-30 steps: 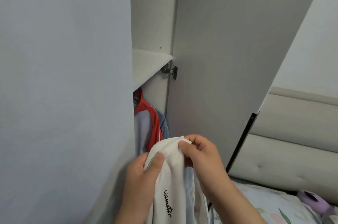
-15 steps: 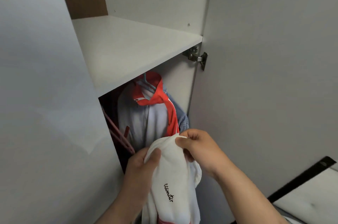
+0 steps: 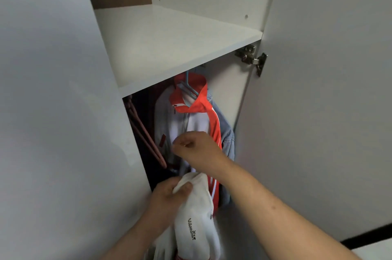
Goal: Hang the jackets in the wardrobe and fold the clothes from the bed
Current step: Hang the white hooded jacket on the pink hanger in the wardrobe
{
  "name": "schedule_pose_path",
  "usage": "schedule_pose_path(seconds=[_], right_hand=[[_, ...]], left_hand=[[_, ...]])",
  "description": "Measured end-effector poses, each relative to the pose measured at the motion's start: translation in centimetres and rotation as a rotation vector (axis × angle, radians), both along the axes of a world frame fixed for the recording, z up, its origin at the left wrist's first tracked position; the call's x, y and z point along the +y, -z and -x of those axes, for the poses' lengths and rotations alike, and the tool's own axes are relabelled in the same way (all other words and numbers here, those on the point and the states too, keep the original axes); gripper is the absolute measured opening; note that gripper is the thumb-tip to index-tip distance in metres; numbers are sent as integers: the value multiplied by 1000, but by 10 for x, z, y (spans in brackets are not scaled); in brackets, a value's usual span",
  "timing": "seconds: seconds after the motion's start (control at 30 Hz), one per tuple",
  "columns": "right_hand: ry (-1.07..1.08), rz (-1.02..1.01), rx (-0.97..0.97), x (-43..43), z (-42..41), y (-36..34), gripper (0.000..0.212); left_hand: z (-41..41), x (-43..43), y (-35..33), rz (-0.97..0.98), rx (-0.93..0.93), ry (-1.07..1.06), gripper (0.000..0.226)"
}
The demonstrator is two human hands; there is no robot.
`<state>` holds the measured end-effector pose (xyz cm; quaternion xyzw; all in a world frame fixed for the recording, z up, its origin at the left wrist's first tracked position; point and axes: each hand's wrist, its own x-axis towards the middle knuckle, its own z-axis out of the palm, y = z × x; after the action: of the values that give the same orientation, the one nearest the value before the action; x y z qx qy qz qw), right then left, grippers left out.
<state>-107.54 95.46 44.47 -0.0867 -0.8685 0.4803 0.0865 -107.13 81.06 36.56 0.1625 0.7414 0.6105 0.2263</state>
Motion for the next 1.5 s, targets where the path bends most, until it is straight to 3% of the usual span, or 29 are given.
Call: schedule_pose_path(seconds=[0.13,0.27,0.43,0.53,0.77,0.87,0.97,1.1,1.2,1.37,1.5], right_hand=[[-31,-152,-65,-15,28,3,32],[-74,-120,-163,-25,44,15,36],[-87,-165,-217,-29,60,30,23],[-122,-189,-271,-26,71,43,27],[-71,-74,-314,-22,89,67,18],[-126,-58,-379,-22,91,68,25],[-66,2,-394,-19,92,65,12],[-61,117,-397,-16,95,63,27],[-38,143,-353,-15,95,61,19],[-19,146,-287,-11,88,66,10],[-18,192,-261,-2,82,66,14]], left_hand=[[-2,-5,4,18,17,-8,21],[-6,-10,6,22,23,-8,20],[-12,-17,4,43,55,25,11],[-13,-20,4,76,96,24,15],[-10,-21,8,15,58,-23,13],[-8,-21,8,2,28,-38,38],[-6,-20,8,20,17,-34,20],[-6,-18,8,50,8,-48,17],[-5,-16,9,74,15,-46,14],[-5,-14,15,106,21,-62,47],[-4,-12,16,125,2,-89,51]])
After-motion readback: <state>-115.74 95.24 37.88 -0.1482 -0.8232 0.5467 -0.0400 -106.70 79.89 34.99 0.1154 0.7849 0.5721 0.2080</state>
